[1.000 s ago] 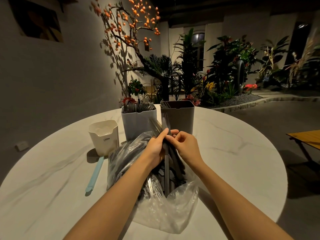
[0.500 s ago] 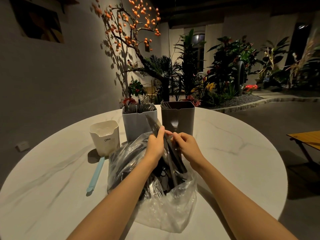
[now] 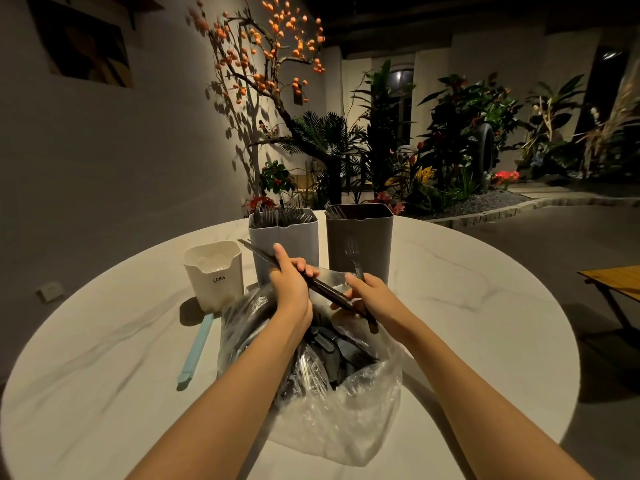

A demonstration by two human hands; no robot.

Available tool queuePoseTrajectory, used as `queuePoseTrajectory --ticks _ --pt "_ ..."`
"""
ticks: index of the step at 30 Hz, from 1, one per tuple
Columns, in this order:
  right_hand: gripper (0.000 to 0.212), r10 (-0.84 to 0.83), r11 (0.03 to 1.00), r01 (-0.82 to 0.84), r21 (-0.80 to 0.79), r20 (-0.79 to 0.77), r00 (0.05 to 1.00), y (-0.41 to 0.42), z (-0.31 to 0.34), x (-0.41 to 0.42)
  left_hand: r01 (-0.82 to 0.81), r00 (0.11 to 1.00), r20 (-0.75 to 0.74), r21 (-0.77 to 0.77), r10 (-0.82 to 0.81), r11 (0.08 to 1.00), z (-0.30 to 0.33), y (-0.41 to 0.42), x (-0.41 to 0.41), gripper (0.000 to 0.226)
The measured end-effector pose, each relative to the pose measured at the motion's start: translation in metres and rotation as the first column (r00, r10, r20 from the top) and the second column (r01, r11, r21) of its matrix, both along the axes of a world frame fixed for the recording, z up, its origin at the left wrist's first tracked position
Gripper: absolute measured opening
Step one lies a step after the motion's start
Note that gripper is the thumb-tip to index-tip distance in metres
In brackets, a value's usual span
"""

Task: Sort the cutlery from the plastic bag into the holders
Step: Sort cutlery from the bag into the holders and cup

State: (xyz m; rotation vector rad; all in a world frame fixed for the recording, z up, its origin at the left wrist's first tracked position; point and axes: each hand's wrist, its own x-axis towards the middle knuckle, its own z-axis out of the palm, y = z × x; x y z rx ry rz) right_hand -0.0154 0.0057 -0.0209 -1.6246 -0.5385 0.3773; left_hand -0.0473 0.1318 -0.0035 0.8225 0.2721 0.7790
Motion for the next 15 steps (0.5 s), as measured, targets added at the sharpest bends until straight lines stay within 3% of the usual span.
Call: queuePoseTrajectory --ticks 9,15 --pt "0.017 -0.246 0.925 0.244 0.293 -0.028 0.969 0.01 0.0 -0.003 -0.053 0.995 0.084 -0.099 0.061 0.994 0.007 0.001 -0.004 0.044" --pt "0.025 -0.427 0.732 0.447 0.514 -0.164 0.889 0.011 0.004 -0.004 0.082 0.995 0.068 -0.1 -0.075 0.992 0.005 -0.014 -0.004 0.047"
